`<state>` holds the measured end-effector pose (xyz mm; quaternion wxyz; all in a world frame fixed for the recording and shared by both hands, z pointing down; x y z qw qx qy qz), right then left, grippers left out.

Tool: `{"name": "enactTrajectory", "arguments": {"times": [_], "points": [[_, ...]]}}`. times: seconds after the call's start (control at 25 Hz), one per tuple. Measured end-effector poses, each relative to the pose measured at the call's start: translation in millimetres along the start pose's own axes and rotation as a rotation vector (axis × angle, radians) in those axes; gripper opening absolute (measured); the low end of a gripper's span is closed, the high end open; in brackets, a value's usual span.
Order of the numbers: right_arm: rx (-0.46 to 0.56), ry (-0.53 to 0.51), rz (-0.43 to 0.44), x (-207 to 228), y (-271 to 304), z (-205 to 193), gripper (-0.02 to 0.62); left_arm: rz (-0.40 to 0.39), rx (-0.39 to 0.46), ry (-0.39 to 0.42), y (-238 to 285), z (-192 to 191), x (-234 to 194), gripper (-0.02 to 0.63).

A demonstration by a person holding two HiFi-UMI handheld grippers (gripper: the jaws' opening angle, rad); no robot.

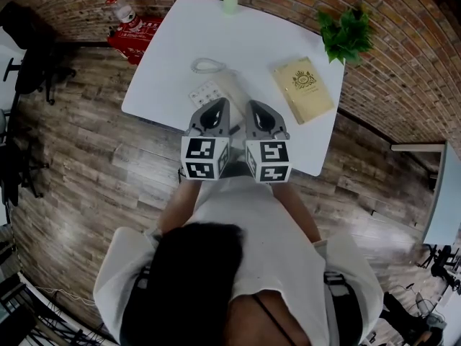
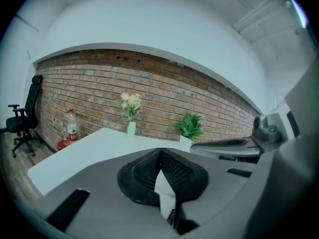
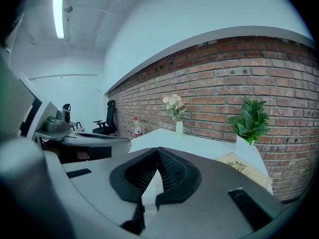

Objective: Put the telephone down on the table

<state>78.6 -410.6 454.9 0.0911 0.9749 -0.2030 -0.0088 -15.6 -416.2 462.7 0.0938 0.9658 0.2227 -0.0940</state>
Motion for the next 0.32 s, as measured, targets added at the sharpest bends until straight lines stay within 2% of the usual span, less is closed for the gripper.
{"name": "enactTrajectory", "arguments": {"times": [0.32], "points": [[-0.006,0.000,0.019,-10.9,-1.6,-3.8,0.025,0.008,-0.005,0.009,-8.3,-3.4,-1.9,0.025]]}}
Point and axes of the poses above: the fingertips, and each gripper's own axes: y forward along the fingers, x to its right, z out of its top, the point moved 4 cm from there along -y, backward along the fingers, and after that the axes turned 10 degrees about x, right-handed, at the moved point
